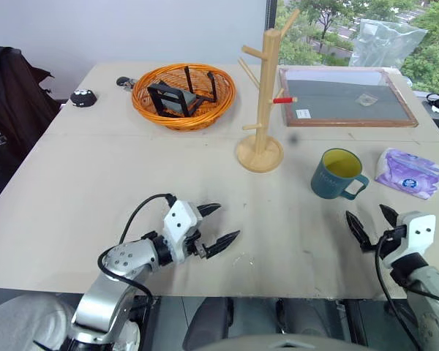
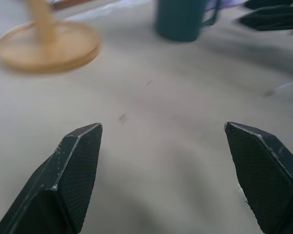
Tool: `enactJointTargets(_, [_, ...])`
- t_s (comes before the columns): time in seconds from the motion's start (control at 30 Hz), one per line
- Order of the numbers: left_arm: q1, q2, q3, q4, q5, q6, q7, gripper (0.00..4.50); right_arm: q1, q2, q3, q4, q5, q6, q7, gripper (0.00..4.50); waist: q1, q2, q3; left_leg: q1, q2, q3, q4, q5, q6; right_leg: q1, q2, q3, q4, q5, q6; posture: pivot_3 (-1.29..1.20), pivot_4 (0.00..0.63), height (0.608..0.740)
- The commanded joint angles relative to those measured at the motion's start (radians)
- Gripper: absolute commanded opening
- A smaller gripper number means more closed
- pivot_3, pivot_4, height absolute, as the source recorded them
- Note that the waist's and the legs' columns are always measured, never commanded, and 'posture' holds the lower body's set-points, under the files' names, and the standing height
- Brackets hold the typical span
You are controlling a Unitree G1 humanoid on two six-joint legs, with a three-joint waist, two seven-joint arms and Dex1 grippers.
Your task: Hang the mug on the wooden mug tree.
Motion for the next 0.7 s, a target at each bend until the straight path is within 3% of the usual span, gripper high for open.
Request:
enactJointTargets(0.03, [-0.086,0.011,-0.027,-0.031,-0.065,0.033,-0.051,4.12,-0.055,0.034,-0.004,0.021,-0.044,-0.013,-0.086,4.5,0.0,0.0,0.0,0.0,0.0,0.0,0.0,0.0,0.0,0.0,0.0,0.0,0.0,0.0,0.0,0.0,0.15,0.74])
enactJointTargets(0.33, [-0.236,0.034,-0.034,-0.068,-0.173,0.172,-0.066,4.12,-0.175,0.113,0.038,0.103,-0.135,-0.052,-0.187,4.5,-0.007,0.001,0.0,0.0,-0.002,0.001,0.0,0.001,-0.002,-0.002,0.001,0.001,0.001,0.0,0.0,0.0,0.15,0.74])
enactJointTargets(0.57, [-0.248,0.043,-0.031,-0.065,-0.137,0.182,-0.022,4.12,-0.233,0.12,0.041,0.174,-0.162,-0.085,-0.203,4.5,-0.005,0.001,0.0,0.0,-0.003,0.0,0.0,0.003,-0.004,-0.002,0.001,0.001,0.001,0.0,0.0,0.0,0.15,0.74])
enactJointTargets(0.7, [-0.228,0.045,-0.028,-0.045,-0.12,0.153,-0.021,4.17,-0.263,0.108,0.036,0.216,-0.159,-0.107,-0.191,2.93,-0.007,0.001,0.0,0.0,-0.004,0.001,0.0,0.003,-0.004,-0.002,0.001,0.001,0.001,0.0,0.0,0.0,0.15,0.74])
